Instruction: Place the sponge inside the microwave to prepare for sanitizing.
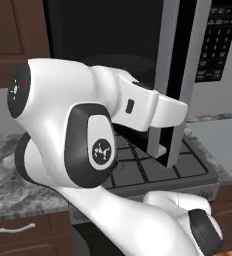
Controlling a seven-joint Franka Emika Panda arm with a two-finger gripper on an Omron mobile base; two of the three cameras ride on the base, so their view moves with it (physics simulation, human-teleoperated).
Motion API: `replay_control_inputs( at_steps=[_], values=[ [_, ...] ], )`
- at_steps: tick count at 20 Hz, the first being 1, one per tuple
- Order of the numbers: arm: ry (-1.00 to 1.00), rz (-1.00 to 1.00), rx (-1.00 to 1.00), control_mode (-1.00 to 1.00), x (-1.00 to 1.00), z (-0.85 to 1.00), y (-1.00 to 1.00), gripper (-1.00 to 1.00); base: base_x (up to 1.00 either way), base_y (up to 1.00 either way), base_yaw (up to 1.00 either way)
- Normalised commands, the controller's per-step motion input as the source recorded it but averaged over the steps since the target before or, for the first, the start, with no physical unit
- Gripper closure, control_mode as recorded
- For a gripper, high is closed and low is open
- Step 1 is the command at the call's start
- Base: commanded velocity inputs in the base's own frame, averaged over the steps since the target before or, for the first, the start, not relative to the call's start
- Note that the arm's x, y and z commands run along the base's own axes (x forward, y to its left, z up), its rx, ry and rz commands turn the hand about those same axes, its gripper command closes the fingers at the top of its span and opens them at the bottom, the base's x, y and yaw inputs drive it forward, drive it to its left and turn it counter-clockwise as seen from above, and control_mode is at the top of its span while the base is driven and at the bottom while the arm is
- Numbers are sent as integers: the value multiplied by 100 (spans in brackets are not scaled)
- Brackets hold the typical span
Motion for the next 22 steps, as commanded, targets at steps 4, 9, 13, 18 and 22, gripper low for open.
replay_control_inputs(
  at_steps=[4,9,13,18,22],
  values=[
    [0,-8,0,-100,-6,0,71,-100,0,0,0],
    [0,-9,-2,-100,0,0,73,-100,0,0,0],
    [0,-9,-3,-100,0,0,68,-100,0,0,0],
    [4,-10,-3,-100,-3,0,37,-100,0,0,0],
    [8,-11,-1,-100,-15,0,14,-100,0,0,0]
  ],
)
